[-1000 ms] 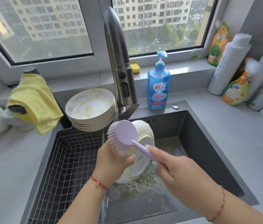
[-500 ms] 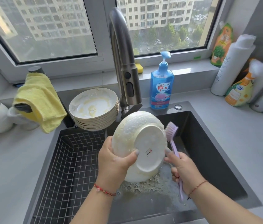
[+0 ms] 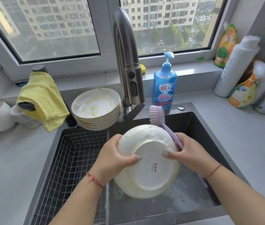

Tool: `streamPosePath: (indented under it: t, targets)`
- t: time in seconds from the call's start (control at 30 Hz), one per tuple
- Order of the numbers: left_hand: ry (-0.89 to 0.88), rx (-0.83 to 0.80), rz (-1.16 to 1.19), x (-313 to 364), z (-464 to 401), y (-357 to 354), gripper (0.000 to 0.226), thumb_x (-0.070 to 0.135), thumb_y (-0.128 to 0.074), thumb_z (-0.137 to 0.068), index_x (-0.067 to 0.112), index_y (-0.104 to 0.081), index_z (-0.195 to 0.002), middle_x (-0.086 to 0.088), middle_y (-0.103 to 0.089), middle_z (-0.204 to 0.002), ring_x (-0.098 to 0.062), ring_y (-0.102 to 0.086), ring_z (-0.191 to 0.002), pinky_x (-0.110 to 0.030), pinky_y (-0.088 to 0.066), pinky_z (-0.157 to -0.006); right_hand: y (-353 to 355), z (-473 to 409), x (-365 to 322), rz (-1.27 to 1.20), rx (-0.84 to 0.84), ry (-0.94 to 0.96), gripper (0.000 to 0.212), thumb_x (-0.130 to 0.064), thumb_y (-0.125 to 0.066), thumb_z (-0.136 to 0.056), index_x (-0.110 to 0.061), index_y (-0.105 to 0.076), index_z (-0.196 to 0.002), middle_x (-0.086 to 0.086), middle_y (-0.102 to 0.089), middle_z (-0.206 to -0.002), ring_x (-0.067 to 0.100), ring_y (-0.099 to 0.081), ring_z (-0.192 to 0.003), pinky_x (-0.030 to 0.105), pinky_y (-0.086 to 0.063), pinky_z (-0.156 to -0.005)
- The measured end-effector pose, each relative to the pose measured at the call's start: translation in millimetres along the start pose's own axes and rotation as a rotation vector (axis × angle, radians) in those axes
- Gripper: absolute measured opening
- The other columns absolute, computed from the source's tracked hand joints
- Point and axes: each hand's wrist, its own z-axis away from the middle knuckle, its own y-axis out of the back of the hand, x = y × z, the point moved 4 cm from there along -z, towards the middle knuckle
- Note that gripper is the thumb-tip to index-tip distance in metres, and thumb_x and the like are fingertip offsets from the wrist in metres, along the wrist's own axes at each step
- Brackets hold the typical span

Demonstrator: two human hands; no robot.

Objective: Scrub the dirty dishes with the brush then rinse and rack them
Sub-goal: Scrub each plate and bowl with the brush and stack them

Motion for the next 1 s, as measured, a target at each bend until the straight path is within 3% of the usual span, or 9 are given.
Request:
streamPosePath:
  t: [0.13, 0.27, 0.33, 0.43, 0.63, 0.77, 0.83, 0.93, 1.0]
  targets:
    - [-0.068, -0.137, -0.294, 7.0, 0.3, -11.0, 0.044, 0.032, -0.086, -0.054, 0.019, -0.061, -0.088, 0.004, -0.068, -0.086, -0.014, -0.068, -0.079, -0.035, -0.060, -0.070, -1.5, 1.2, -18.6, 0.372, -0.053, 0.131, 0.059, -0.040, -0.085, -0.062, -0.036, -0.053, -0.112, -0.016, -0.062, -0.097, 0.009, -0.062, -0.088, 0.033, -0.057, -0.078]
    - [-0.112, -0.022, -0.275, 3.7, 6.7, -17.1, 0.039, 0.026, -0.088, -0.056, 0.016, -0.059, -0.081, 0.004, -0.065, -0.078, -0.012, -0.063, -0.070, -0.029, -0.056, -0.063, -0.5, 4.3, -26.8, 0.380, 0.086, 0.236, 0.059, -0.034, -0.079, -0.074, -0.037, -0.052, -0.127, -0.024, -0.058, -0.110, 0.003, -0.057, -0.095, 0.026, -0.052, -0.087]
    - [-0.107, 0.075, -0.254, 0.9, 8.3, -12.0, 0.038, 0.020, -0.090, -0.060, 0.015, -0.060, -0.082, 0.004, -0.066, -0.078, -0.010, -0.062, -0.071, -0.028, -0.055, -0.061, 3.6, 6.4, -21.3, 0.241, 0.166, 0.172, 0.049, -0.034, -0.062, -0.089, -0.035, -0.047, -0.136, -0.024, -0.058, -0.108, -0.003, -0.057, -0.085, 0.018, -0.047, -0.078]
    - [-0.048, 0.216, -0.182, -5.3, 12.9, 0.5, 0.039, 0.018, -0.092, -0.060, 0.015, -0.061, -0.084, 0.002, -0.068, -0.081, -0.008, -0.064, -0.074, -0.029, -0.058, -0.061, 2.7, 17.3, 0.6, -0.079, 0.196, -0.033, 0.037, -0.024, -0.044, -0.100, -0.036, -0.048, -0.135, -0.006, -0.066, -0.076, 0.001, -0.047, -0.044, 0.020, -0.040, -0.046]
    - [-0.004, 0.297, -0.090, -12.3, 17.5, 6.0, 0.039, 0.009, -0.091, -0.061, 0.015, -0.062, -0.086, 0.000, -0.069, -0.083, -0.009, -0.067, -0.074, -0.025, -0.058, -0.059, -20.4, 38.4, 17.5, -0.226, 0.133, -0.244, 0.040, -0.013, -0.038, -0.101, -0.040, -0.054, -0.126, 0.007, -0.041, -0.065, 0.010, -0.032, -0.043, 0.023, -0.032, -0.039]
    - [-0.005, 0.287, -0.157, -11.6, 16.4, -2.0, 0.036, 0.012, -0.091, -0.061, 0.016, -0.060, -0.081, 0.000, -0.068, -0.078, -0.012, -0.064, -0.069, -0.025, -0.056, -0.057, -16.6, 50.3, -31.7, 0.008, 0.082, 0.045, 0.053, -0.019, -0.040, -0.100, -0.069, -0.045, -0.116, 0.006, -0.049, -0.063, 0.010, -0.033, -0.045, 0.028, -0.033, -0.044]
    - [0.024, 0.299, -0.153, -11.5, 15.9, -6.1, 0.037, 0.010, -0.090, -0.063, 0.022, -0.059, -0.080, 0.004, -0.066, -0.078, -0.008, -0.062, -0.067, -0.015, -0.049, -0.054, -26.9, 64.8, -56.7, 0.287, -0.054, 0.198, 0.067, -0.020, -0.039, -0.099, -0.083, -0.024, -0.115, 0.005, -0.062, -0.075, 0.011, -0.039, -0.051, 0.030, -0.039, -0.052]
    - [0.036, 0.317, -0.051, -11.1, 18.3, -11.1, 0.051, -0.003, -0.085, -0.066, 0.032, -0.055, -0.088, 0.011, -0.064, -0.087, -0.001, -0.060, -0.077, -0.006, -0.048, -0.060, -47.8, 86.7, -74.2, 0.641, -0.176, 0.261, 0.072, -0.025, -0.033, -0.099, -0.077, 0.011, -0.124, -0.003, -0.058, -0.090, 0.013, -0.047, -0.069, 0.031, -0.042, -0.071]
    - [0.021, 0.310, -0.058, -9.9, 20.8, -11.1, 0.050, -0.003, -0.086, -0.065, 0.031, -0.056, -0.086, 0.010, -0.065, -0.085, -0.003, -0.061, -0.077, -0.006, -0.048, -0.060, -43.7, 85.2, -79.7, 0.657, -0.146, 0.254, 0.071, -0.024, -0.033, -0.099, -0.079, 0.005, -0.122, -0.003, -0.057, -0.086, 0.014, -0.047, -0.068, 0.032, -0.044, -0.072]
